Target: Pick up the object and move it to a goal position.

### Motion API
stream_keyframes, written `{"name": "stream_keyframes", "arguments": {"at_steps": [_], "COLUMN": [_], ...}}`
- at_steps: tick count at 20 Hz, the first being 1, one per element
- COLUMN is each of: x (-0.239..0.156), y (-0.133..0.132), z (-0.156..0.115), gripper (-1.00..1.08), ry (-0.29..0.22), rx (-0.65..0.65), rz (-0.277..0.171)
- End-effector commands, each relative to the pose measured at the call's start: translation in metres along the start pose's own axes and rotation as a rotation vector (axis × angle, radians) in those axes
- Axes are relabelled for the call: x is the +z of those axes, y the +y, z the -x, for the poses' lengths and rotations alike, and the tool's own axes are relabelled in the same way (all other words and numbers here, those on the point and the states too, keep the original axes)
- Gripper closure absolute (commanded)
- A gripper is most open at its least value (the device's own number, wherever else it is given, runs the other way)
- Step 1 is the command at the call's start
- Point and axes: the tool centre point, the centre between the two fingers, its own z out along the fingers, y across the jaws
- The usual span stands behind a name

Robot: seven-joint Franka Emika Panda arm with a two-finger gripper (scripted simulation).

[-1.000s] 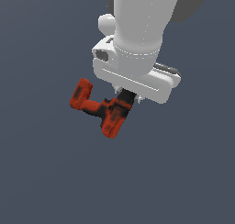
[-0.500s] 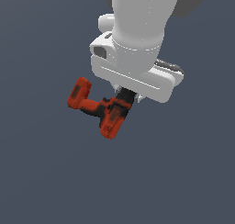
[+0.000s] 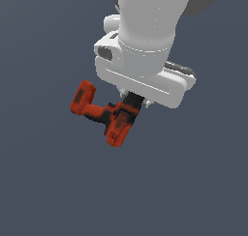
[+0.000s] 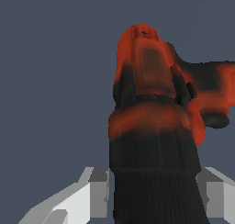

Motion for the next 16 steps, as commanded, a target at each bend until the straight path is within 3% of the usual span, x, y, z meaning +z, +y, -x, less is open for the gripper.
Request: {"name": "stream_keyframes", "arguments": {"at_steps": [1, 16], "x": [-0.011, -0.033], "y": [0.000, -0.002], "z": [-0.002, -0.010], "gripper": [1.08, 1.08], "ry": [0.008, 0.008], "rx": [0.001, 0.001], "rz": [-0.004, -0.004]}}
